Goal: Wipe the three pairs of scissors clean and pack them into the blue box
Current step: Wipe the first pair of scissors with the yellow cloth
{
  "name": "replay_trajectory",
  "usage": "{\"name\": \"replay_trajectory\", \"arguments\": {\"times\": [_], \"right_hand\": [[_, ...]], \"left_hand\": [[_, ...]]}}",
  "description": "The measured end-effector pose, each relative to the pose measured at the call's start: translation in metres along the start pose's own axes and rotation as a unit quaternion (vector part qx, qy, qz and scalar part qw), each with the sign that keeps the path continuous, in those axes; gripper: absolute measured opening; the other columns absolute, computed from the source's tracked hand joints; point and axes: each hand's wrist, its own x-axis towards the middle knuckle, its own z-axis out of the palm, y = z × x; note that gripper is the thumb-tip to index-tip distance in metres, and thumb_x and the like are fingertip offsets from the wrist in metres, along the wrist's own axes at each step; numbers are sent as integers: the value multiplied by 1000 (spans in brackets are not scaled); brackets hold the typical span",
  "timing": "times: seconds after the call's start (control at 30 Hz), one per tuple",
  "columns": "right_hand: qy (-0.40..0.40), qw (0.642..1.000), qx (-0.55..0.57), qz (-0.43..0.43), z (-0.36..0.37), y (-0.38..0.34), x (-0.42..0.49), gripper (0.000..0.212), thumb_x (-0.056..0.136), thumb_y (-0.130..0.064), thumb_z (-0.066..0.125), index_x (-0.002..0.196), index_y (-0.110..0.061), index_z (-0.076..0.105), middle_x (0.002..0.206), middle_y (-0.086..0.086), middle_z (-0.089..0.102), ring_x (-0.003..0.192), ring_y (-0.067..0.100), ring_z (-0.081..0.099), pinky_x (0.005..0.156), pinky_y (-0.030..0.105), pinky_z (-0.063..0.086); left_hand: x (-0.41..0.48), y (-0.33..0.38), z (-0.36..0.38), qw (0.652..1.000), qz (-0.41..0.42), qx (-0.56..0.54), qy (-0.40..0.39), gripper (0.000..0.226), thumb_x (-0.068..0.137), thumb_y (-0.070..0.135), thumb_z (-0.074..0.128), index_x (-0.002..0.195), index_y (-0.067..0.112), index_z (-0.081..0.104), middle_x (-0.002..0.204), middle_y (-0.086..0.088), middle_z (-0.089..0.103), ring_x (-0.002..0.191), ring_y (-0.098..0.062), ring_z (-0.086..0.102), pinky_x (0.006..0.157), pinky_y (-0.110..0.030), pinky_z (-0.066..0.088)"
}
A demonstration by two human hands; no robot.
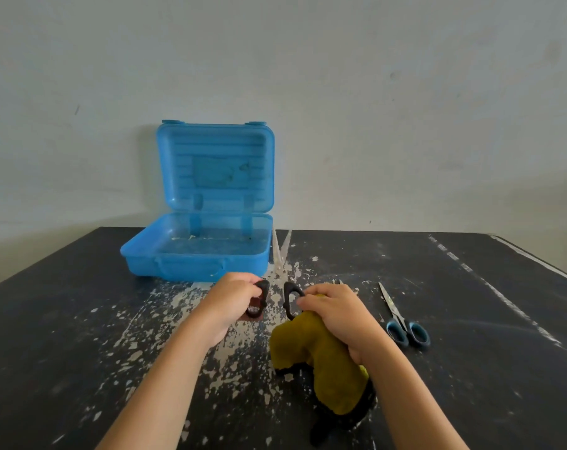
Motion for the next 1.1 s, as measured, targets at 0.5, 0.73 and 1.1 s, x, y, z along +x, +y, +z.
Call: {"name": "replay_trajectory", "arguments": {"times": [0.5, 0.73, 1.1], "right_hand": [[-10, 998, 39, 42, -3, -8, 71, 10, 82, -17, 63, 85, -13, 71, 75, 1, 67, 71, 12, 60, 63, 25, 50], [-35, 994, 75, 65, 4, -6, 100, 5, 78, -19, 69, 81, -16, 71, 75, 5, 70, 69, 14, 64, 63, 26, 54], [-65, 977, 113, 168, -4, 14, 87, 23, 65, -7, 72, 80, 8, 62, 72, 21, 67, 67, 29, 66, 70, 44, 57]], "left_hand": [[65, 17, -1, 1000, -13, -27, 7, 19, 97, 16, 51, 90, 4, 64, 85, -10, 60, 61, -17, 65, 49, -26, 55], [89, 21, -10, 998, -14, -23, 52, 25, 87, 25, 66, 78, 2, 62, 69, -3, 54, 51, -15, 50, 43, -22, 39], [83, 7, -29, 989, -21, 47, 140, 40, 68, 26, 82, 57, 4, 51, 48, -3, 41, 36, -16, 34, 39, -20, 25]]}}
